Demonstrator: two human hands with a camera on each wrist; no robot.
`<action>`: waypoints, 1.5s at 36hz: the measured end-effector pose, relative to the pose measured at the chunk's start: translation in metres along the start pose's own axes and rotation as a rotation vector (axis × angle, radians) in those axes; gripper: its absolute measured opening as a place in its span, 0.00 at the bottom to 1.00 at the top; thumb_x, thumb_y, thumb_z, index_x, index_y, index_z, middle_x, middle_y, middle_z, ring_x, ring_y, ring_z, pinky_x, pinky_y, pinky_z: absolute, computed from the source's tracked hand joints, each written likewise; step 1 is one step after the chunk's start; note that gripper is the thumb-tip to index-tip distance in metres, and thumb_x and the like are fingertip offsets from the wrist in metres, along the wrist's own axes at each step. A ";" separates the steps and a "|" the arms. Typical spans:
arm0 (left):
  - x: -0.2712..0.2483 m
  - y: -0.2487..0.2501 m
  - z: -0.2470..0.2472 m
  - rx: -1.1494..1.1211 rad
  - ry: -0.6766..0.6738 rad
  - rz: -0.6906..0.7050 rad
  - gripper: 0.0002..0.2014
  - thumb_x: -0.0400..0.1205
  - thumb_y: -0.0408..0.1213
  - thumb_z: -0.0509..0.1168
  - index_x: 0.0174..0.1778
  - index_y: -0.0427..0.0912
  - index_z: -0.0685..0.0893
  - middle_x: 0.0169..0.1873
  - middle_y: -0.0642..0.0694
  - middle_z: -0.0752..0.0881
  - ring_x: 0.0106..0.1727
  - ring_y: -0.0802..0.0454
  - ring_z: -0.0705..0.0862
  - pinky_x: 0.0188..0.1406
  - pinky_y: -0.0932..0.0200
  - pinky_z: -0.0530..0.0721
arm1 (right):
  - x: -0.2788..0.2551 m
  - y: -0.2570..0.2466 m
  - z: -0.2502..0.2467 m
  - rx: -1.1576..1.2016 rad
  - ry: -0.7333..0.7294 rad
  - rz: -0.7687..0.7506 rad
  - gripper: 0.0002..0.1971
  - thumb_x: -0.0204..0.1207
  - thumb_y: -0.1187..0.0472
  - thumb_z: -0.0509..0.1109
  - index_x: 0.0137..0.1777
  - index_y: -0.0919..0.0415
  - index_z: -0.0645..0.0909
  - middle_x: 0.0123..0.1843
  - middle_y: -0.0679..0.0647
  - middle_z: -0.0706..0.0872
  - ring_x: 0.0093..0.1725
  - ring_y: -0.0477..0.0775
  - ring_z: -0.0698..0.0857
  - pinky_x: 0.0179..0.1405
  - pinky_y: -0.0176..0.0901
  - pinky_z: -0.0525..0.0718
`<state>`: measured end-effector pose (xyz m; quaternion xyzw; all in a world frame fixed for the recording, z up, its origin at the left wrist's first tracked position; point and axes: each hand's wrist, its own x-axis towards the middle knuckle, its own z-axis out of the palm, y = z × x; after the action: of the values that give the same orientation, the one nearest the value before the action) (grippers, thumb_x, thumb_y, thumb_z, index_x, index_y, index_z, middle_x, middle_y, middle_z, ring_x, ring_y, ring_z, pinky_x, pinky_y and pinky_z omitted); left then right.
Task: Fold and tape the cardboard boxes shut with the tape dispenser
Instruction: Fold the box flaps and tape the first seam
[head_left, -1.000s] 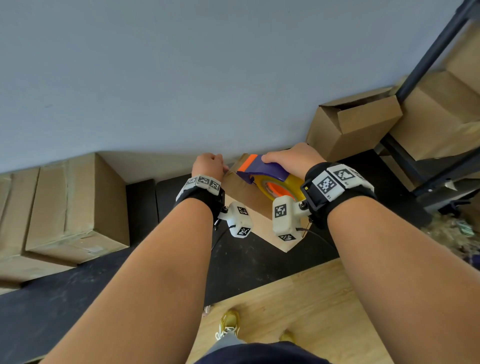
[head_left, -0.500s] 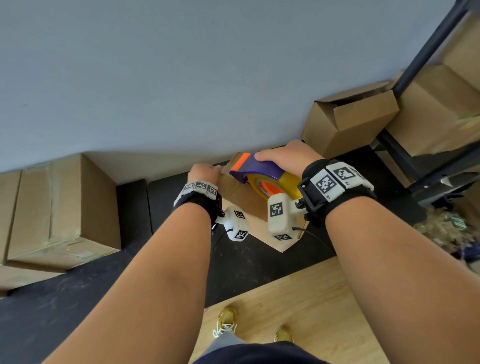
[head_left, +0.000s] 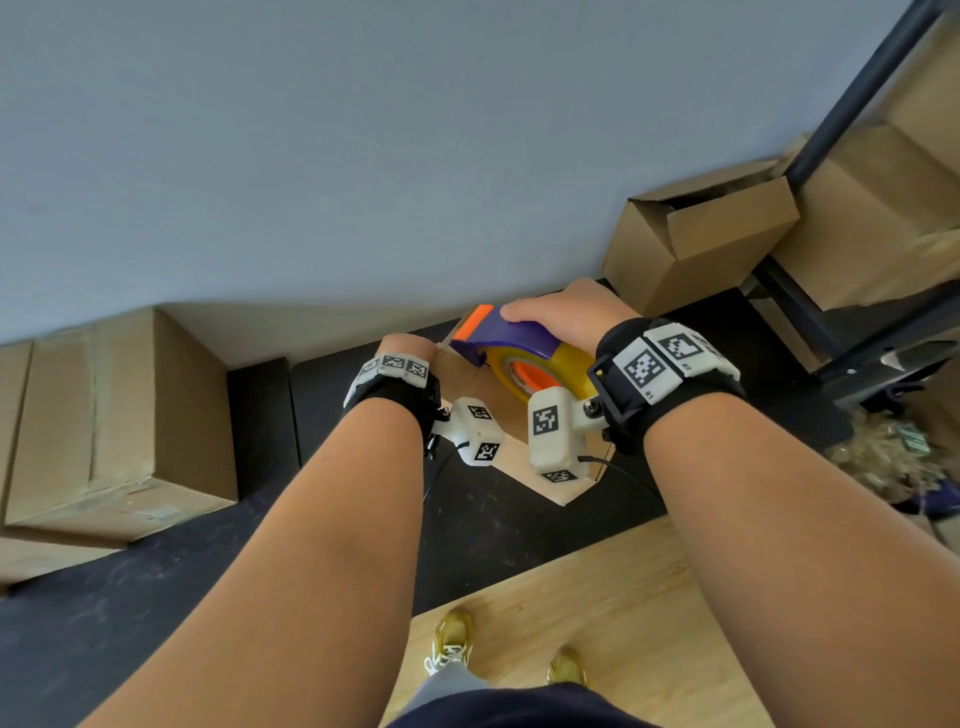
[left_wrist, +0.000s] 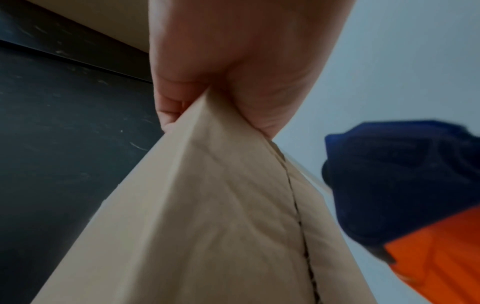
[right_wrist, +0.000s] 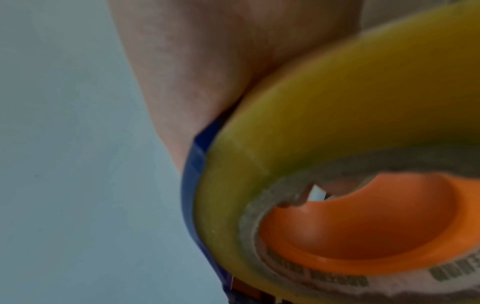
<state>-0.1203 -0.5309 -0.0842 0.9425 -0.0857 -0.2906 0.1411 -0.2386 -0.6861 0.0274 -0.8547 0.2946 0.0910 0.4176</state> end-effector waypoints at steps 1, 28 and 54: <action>-0.002 0.000 0.002 -0.086 0.014 -0.028 0.12 0.81 0.35 0.62 0.57 0.39 0.85 0.41 0.45 0.84 0.46 0.42 0.83 0.43 0.57 0.77 | 0.000 0.001 0.000 -0.011 0.001 -0.006 0.15 0.75 0.44 0.73 0.51 0.53 0.78 0.55 0.51 0.83 0.54 0.54 0.82 0.50 0.42 0.77; -0.054 -0.012 0.019 -0.023 0.233 0.216 0.30 0.84 0.35 0.47 0.79 0.70 0.61 0.63 0.47 0.83 0.57 0.44 0.83 0.54 0.49 0.82 | 0.007 -0.004 0.008 -0.084 0.024 0.022 0.30 0.70 0.40 0.75 0.68 0.56 0.80 0.66 0.55 0.84 0.56 0.56 0.81 0.51 0.45 0.76; -0.080 0.027 0.025 0.326 0.226 -0.003 0.37 0.80 0.26 0.46 0.83 0.62 0.51 0.74 0.48 0.74 0.77 0.39 0.69 0.74 0.21 0.49 | -0.048 0.049 -0.041 -0.146 0.004 0.003 0.17 0.72 0.43 0.75 0.43 0.56 0.77 0.49 0.53 0.83 0.48 0.55 0.82 0.45 0.44 0.76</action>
<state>-0.2017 -0.5421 -0.0536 0.9796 -0.1138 -0.1655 -0.0049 -0.3096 -0.7198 0.0405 -0.8826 0.2895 0.1110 0.3534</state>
